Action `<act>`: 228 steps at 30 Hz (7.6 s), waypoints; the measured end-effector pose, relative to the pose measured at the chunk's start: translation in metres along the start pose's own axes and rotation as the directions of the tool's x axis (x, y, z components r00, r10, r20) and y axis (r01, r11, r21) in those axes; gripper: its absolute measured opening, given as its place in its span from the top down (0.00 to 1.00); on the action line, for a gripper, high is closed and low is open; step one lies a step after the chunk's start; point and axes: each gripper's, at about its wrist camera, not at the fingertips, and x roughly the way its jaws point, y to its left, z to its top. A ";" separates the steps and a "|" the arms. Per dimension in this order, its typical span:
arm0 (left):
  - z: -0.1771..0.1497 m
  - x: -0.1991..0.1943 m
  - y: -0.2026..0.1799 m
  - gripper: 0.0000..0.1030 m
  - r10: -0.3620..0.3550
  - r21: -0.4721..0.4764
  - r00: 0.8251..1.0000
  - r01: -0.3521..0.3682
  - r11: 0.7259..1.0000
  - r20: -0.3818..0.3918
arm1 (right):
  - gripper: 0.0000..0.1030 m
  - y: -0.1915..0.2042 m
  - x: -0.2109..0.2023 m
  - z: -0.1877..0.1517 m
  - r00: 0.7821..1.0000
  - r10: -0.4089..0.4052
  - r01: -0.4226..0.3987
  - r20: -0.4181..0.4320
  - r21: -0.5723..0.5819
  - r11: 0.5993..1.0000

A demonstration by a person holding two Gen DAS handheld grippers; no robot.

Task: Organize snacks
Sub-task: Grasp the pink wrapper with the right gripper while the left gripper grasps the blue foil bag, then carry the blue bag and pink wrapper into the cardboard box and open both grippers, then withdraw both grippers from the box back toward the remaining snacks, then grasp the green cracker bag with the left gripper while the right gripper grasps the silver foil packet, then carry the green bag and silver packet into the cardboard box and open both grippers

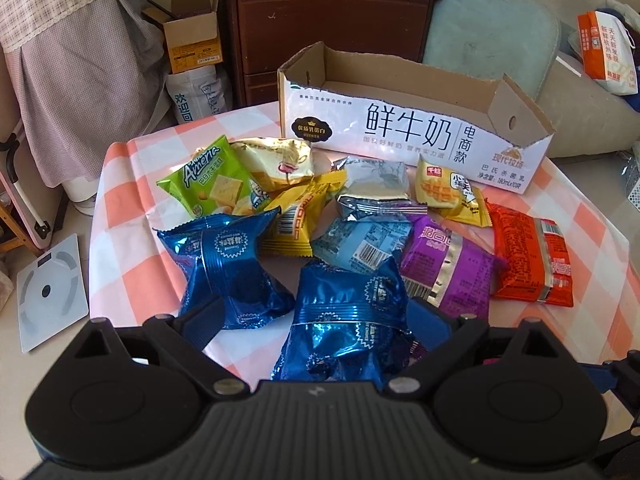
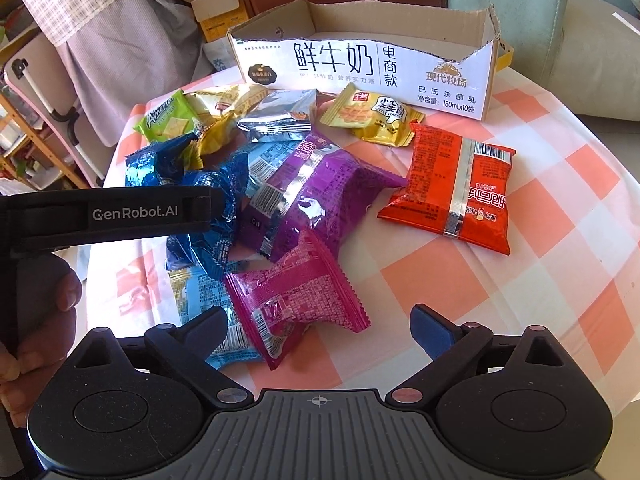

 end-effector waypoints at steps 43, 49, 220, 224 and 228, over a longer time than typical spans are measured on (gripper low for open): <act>-0.011 -0.017 0.013 0.33 0.017 0.028 0.996 -0.019 0.999 0.086 | 0.69 0.013 -0.015 0.011 0.988 0.080 -0.074 0.135 -0.053 0.996; -0.002 -0.025 0.006 0.33 0.036 0.067 0.990 -0.045 0.997 0.133 | 0.69 0.017 -0.022 0.024 0.981 0.044 -0.025 0.191 -0.098 0.995; 0.086 0.069 0.104 0.85 -0.058 -0.067 0.994 0.052 0.996 -0.092 | 0.42 0.018 0.088 0.153 0.995 0.084 -0.088 0.051 0.074 0.993; 0.087 0.066 0.104 0.88 -0.059 -0.068 0.995 0.054 0.996 -0.081 | 0.42 0.019 0.080 0.155 0.992 0.102 -0.107 0.071 0.062 0.992; 0.086 0.065 0.102 0.89 -0.047 -0.053 0.996 0.043 0.998 -0.075 | 0.42 0.019 0.073 0.155 0.989 0.125 -0.130 0.078 0.062 0.990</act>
